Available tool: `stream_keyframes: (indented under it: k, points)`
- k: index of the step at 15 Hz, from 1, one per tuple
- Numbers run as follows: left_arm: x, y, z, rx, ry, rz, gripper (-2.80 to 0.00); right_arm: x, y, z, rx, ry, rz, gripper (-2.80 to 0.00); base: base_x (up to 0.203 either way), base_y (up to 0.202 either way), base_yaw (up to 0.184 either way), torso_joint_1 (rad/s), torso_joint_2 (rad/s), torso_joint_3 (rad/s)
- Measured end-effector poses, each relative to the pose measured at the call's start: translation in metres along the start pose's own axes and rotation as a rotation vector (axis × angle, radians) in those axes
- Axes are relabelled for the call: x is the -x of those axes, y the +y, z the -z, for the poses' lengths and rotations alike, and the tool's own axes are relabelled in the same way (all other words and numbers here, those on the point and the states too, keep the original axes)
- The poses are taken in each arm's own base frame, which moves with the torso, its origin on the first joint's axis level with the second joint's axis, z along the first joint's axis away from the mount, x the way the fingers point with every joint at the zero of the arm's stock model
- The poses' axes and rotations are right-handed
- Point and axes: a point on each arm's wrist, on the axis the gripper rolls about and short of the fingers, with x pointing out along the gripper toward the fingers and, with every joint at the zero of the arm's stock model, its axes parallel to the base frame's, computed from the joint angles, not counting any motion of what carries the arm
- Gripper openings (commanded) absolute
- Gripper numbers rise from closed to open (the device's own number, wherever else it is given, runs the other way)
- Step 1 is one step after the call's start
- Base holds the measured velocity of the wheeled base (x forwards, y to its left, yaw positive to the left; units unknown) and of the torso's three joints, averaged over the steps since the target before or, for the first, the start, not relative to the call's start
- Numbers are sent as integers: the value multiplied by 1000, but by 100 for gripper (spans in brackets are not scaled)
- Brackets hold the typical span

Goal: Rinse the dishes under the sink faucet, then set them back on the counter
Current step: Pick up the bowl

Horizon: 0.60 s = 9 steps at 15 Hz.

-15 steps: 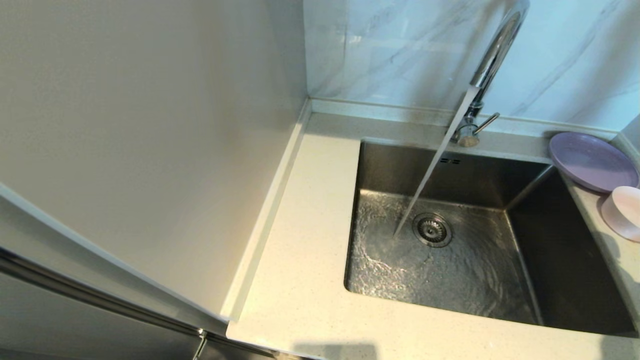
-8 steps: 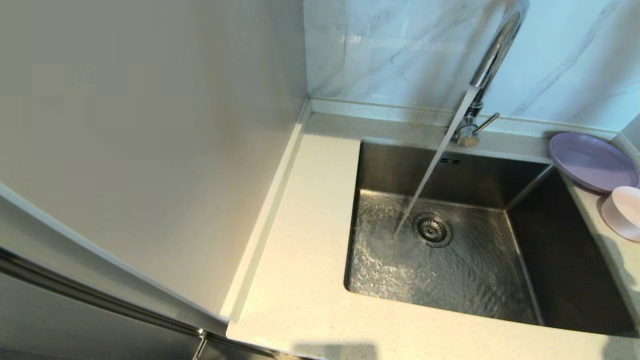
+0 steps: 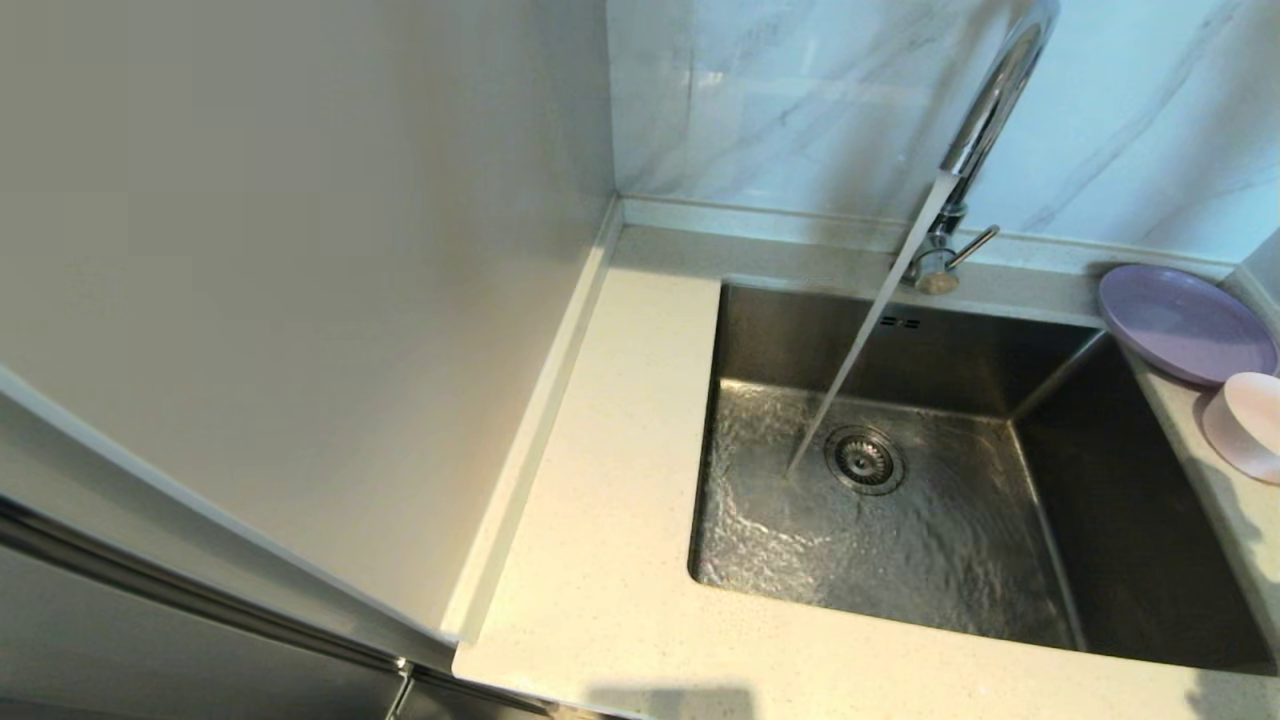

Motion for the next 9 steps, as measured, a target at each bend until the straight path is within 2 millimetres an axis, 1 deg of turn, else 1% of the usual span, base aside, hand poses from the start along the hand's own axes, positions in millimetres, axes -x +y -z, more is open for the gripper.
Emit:
stream_keyframes:
  k: [4,6,9]
  points:
    - [0,0,0,0,0,-1,-280,-12,2,-21,-26,-19,-52,0,0,0,0,0,0,0]
    - [0,0,0,0,0,-1,-280,-21,1,-30,-43,4,-68,0,0,0,0,0,0,0]
    - [0,0,0,0,-1,0,-280,-43,-2,-52,-151,-16,-160,0,0,0,0,0,0,0]
